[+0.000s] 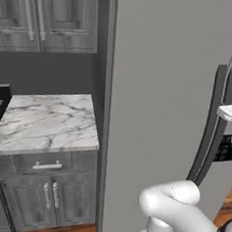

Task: Open the freezer door, pick up the ice cube tray from the freezer, and place it on the dining counter.

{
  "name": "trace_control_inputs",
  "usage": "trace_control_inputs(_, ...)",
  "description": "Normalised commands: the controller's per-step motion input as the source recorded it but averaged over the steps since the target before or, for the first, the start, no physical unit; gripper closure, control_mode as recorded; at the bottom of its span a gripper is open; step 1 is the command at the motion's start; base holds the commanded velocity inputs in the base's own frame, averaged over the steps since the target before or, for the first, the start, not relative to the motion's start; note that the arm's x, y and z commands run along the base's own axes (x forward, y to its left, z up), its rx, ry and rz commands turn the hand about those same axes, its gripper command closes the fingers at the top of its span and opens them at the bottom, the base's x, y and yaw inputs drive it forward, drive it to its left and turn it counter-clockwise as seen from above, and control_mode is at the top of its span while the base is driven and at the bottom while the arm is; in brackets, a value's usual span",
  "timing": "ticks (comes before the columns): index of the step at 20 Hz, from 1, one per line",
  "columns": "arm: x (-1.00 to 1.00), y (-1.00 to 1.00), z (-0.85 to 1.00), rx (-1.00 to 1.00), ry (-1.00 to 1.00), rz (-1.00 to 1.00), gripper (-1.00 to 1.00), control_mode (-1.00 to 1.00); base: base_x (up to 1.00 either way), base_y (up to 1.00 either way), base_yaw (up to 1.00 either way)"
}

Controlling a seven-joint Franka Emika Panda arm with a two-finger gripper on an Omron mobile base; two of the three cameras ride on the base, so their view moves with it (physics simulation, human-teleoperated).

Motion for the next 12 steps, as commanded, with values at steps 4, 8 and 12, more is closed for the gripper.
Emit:
trace_control_inputs(4, 0.17, 0.0, 0.0, 0.0, 0.0, 0.0, -1.0, -1.0, 0.0, 0.0, 0.0)
trace_control_inputs(8, 0.02, 0.0, 0.0, 0.0, 0.0, 0.0, -1.0, -1.0, 0.0, 0.0, 0.0)
trace_control_inputs(12, 0.0, 0.0, 0.0, 0.0, 0.0, 0.0, -1.0, -1.0, 0.0, 0.0, 0.0)
